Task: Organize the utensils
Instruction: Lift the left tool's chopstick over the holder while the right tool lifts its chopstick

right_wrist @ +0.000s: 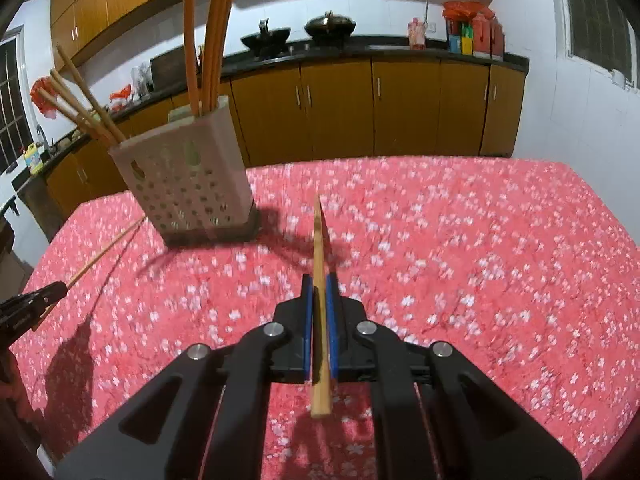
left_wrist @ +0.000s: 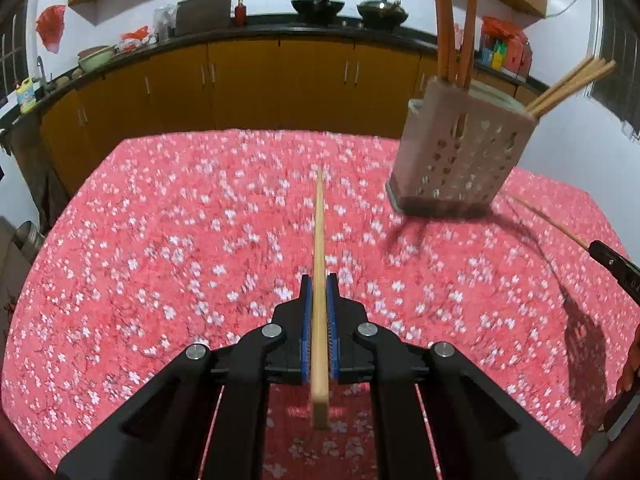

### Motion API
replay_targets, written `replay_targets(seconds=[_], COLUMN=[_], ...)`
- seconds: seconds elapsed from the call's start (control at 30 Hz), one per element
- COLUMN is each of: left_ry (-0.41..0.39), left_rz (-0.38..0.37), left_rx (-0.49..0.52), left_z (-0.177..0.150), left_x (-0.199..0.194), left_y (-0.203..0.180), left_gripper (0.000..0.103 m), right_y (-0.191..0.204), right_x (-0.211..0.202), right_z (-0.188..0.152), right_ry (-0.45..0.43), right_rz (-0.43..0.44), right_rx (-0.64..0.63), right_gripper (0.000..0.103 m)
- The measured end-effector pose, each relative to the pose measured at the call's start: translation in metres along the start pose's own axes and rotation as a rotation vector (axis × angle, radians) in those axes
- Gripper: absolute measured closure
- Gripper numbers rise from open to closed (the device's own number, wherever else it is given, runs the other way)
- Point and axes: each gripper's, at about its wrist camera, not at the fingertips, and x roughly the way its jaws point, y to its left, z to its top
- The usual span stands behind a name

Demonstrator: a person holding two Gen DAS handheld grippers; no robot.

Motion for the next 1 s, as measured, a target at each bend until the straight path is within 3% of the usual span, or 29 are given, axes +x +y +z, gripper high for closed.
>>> replay_targets(seconds=[0.17, 0.37, 0.67, 1.0], left_ry=[-0.11, -0.225, -0.276, -0.351], left_rz=[-0.029, -0.054, -0.076, -0.141], left_rx=[-0.041, -0.064, -0.059, -0.027], left_z=[0.021, 0.042, 0.05, 0.07], left_x=[-0.032, -0.064, -0.077, -0.103], left_y=[0.007, 0.007, -0.001, -0.02], left_gripper=[0.095, 0.095, 0.095, 0.095], right_y=[-0.005, -0.004, 0.003, 0.016], right_x=[-0.033, -0.052, -0.065, -0.105], right_z=[0.021, 0.035, 0.048, 0.074], right_ry=[-0.126, -0.203, -0.245, -0.35], right_rz=[0.02, 0.036, 0.051, 0.164], right_rx=[0.036, 0.053, 0.037, 0.039], right_gripper=[0.095, 0.095, 0.095, 0.095])
